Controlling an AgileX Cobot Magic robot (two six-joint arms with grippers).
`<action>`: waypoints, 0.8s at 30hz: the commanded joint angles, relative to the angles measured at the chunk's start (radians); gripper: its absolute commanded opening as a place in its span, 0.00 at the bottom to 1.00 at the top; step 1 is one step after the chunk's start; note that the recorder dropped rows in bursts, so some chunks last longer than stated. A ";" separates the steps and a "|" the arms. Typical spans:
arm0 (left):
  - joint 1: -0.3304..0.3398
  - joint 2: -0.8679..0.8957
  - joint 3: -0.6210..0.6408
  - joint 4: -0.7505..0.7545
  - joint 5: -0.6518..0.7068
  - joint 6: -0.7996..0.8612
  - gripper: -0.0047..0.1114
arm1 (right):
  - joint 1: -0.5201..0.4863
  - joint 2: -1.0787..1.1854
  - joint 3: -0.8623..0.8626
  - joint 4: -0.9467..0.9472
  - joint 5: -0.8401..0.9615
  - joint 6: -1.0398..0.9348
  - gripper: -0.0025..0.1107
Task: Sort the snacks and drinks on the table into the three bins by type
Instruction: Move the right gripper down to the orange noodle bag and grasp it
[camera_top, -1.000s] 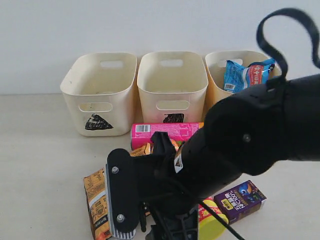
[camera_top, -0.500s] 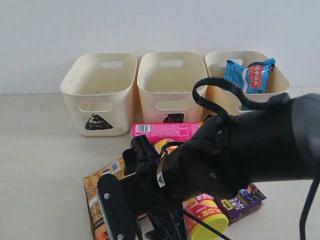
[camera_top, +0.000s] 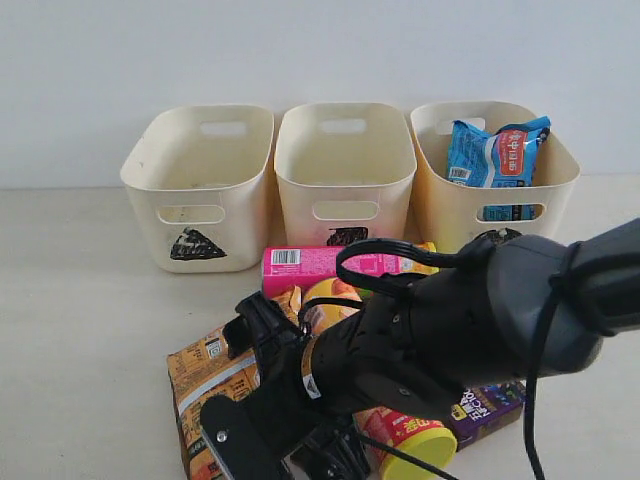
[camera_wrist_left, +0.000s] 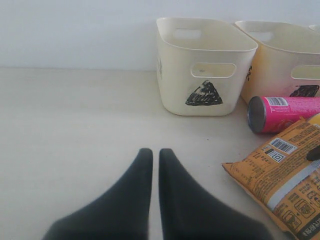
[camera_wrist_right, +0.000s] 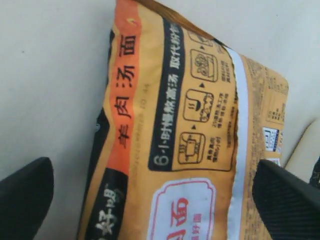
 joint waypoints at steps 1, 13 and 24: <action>0.002 -0.004 -0.004 0.003 -0.007 -0.008 0.07 | -0.048 0.021 -0.004 -0.013 -0.065 -0.013 0.89; 0.002 -0.004 -0.004 0.003 -0.007 -0.008 0.07 | -0.081 0.117 -0.007 -0.013 -0.191 -0.084 0.89; 0.002 -0.004 -0.004 0.003 -0.007 -0.008 0.07 | -0.077 0.127 -0.007 -0.011 -0.181 -0.086 0.05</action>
